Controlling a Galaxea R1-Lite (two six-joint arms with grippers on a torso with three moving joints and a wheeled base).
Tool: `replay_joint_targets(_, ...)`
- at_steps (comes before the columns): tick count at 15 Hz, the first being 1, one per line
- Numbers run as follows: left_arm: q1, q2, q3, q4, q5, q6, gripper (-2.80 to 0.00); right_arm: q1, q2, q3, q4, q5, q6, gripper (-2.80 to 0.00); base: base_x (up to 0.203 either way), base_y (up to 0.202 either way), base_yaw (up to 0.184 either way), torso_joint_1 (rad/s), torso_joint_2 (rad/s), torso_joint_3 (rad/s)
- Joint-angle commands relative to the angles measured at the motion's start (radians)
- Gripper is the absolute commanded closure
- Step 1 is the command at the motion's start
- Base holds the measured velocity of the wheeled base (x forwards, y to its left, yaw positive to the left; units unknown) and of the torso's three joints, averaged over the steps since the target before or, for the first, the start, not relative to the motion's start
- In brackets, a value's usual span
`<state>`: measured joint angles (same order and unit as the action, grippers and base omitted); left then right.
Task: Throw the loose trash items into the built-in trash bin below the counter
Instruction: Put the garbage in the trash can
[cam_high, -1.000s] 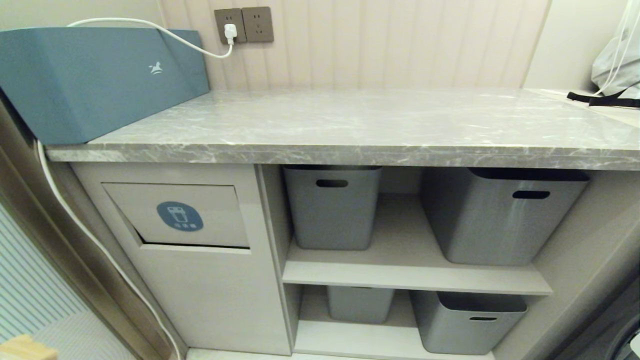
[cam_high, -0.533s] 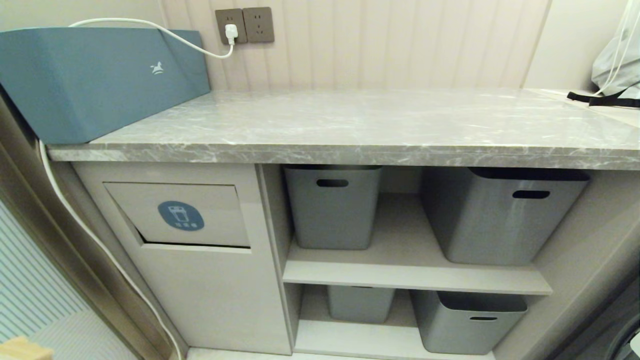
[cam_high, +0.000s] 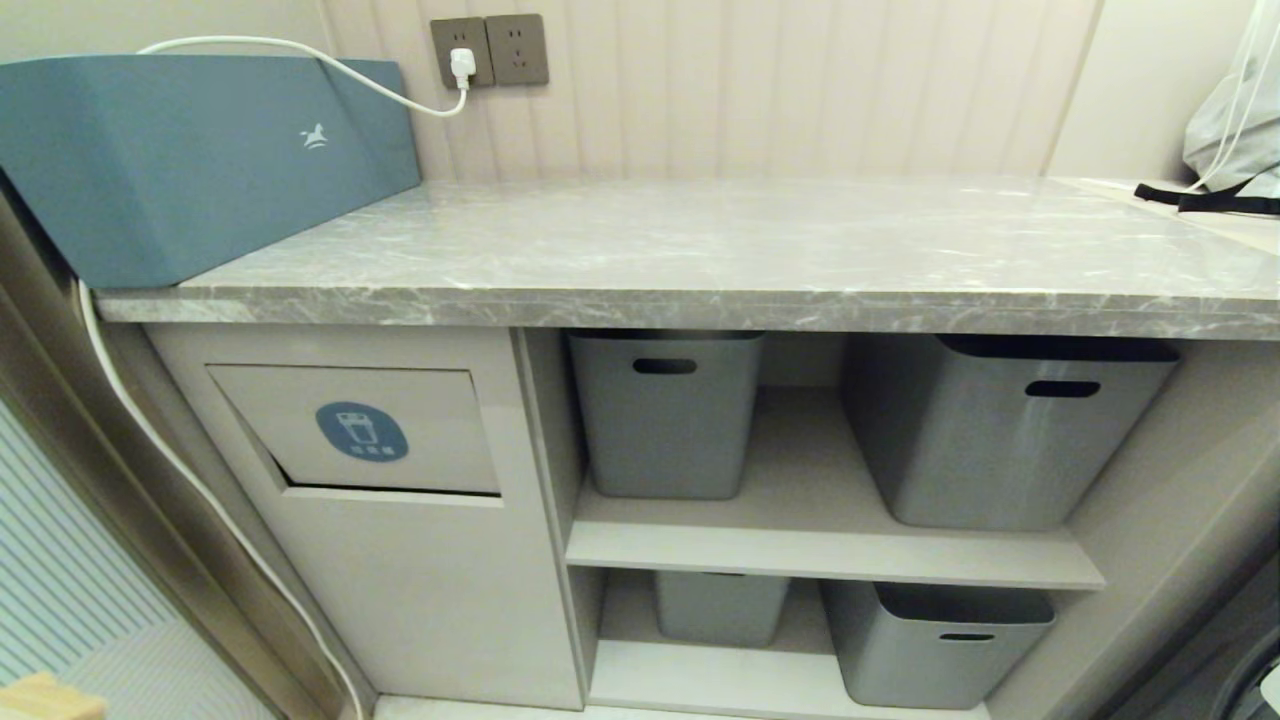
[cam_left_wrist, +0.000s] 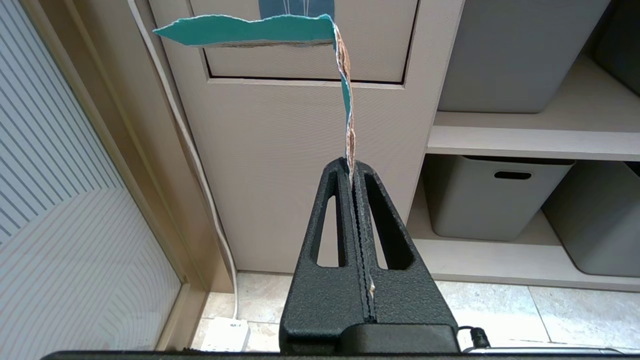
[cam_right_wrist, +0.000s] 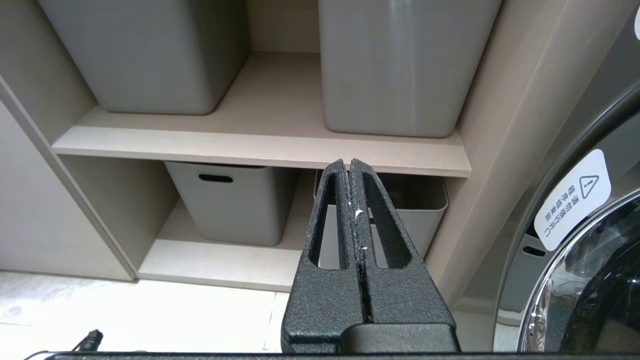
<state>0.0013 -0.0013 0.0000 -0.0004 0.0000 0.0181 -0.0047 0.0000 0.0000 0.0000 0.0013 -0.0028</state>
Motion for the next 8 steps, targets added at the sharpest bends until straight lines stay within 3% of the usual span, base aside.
replay_joint_targets(1,0.0,0.0,0.002,-0.001,-0.004,0.007,0.0,0.0,0.0,0.0,0.0,0.0,0.0,0.0,0.0,0.0,0.0,0.0,0.0,0.0)
replay_joint_targets(3,0.0,0.0,0.002,0.0,-0.022,0.044,0.0,0.0,0.0,0.0,0.0,0.0,0.0,0.0,0.0,0.0,0.0,0.0,0.0,0.0)
replay_joint_targets(5,0.0,0.004,0.002,-0.005,-0.051,0.125,0.0,0.0,0.0,0.0,0.0,0.0,-0.001,0.0,0.0,0.0,0.0,0.0,0.0,0.0)
replay_joint_targets(8,0.005,0.196,-0.023,-0.101,-0.056,0.126,0.0,0.0,0.0,0.0,0.0,0.0,0.0,0.0,0.0,0.0,0.0,0.0,0.0,0.0)
